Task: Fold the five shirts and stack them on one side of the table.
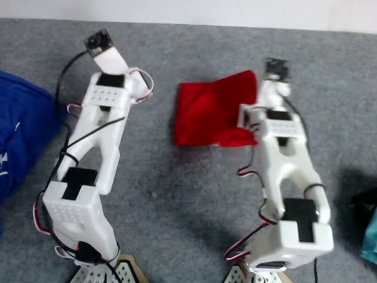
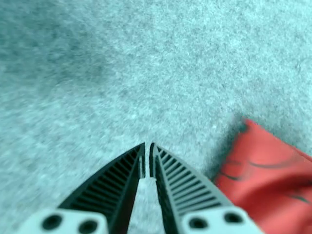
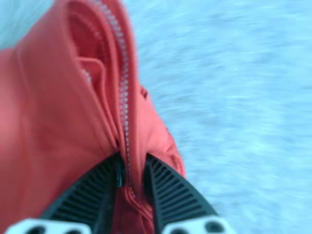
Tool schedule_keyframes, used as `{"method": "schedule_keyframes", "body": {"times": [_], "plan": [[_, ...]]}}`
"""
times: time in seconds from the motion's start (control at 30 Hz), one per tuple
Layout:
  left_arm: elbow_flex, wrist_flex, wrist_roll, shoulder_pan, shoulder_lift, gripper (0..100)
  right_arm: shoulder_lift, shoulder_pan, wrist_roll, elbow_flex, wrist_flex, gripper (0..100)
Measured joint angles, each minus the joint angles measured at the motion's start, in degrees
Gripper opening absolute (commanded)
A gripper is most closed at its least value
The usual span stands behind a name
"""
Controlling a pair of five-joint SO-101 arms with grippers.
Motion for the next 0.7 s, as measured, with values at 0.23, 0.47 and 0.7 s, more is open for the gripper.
{"method": "schedule_keyframes", "body": {"times": [0.23,0.47,0.7], "plan": [[2.9,-5.4,0.4,0.4,0.0,5,-7.9,8.3,-1.7,0.9,0.5,0.7],[2.9,-5.4,0.4,0.6,0.0,5,-15.1,14.2,-0.6,1.2,4.7,0.7],[3.8,-5.4,0.4,1.5,0.0,5,-18.7,26.5,2.2,-5.5,10.4,0.7]]}}
